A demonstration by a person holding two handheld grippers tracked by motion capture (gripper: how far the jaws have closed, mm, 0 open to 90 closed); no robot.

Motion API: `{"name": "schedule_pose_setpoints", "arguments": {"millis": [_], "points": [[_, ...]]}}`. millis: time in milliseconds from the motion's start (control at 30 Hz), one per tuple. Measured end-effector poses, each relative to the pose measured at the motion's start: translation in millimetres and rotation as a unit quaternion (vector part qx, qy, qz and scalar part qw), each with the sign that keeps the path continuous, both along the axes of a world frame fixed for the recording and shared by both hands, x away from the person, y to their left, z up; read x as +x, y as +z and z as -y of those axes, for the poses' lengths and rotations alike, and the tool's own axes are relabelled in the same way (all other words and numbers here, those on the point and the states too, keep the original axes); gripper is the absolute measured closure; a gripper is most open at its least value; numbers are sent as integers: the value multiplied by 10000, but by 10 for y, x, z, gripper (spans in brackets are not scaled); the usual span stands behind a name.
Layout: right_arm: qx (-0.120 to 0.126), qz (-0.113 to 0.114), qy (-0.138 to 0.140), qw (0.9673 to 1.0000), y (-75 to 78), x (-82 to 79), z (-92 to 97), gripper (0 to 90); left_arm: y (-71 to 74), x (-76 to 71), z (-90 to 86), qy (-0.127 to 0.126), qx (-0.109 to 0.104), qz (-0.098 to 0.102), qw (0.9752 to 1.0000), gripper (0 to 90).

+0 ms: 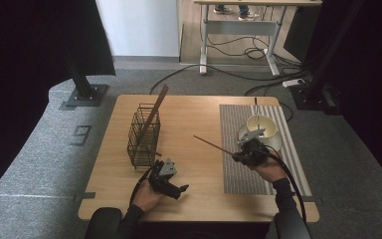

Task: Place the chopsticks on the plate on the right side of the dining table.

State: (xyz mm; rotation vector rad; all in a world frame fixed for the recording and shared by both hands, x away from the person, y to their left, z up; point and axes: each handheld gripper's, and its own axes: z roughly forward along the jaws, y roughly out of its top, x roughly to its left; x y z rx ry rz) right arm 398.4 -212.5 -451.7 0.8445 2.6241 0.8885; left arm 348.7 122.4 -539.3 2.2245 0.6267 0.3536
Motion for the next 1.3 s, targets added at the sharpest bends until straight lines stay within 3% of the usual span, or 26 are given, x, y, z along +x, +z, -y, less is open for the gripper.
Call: {"name": "schedule_pose_setpoints", "arguments": {"millis": [600, 933, 1300], "points": [[-103, -58, -788, 9968, -218, 132, 354, 834, -155, 45, 57, 73, 524, -321, 9981, 0], [-38, -23, -1244, 9922, -227, 153, 604, 834, -170, 83, 42, 120, 432, -577, 9973, 0], [-48, -119, -1669, 9859, -326, 225, 858, 834, -171, 86, 41, 114, 433, -588, 9973, 0]]}}
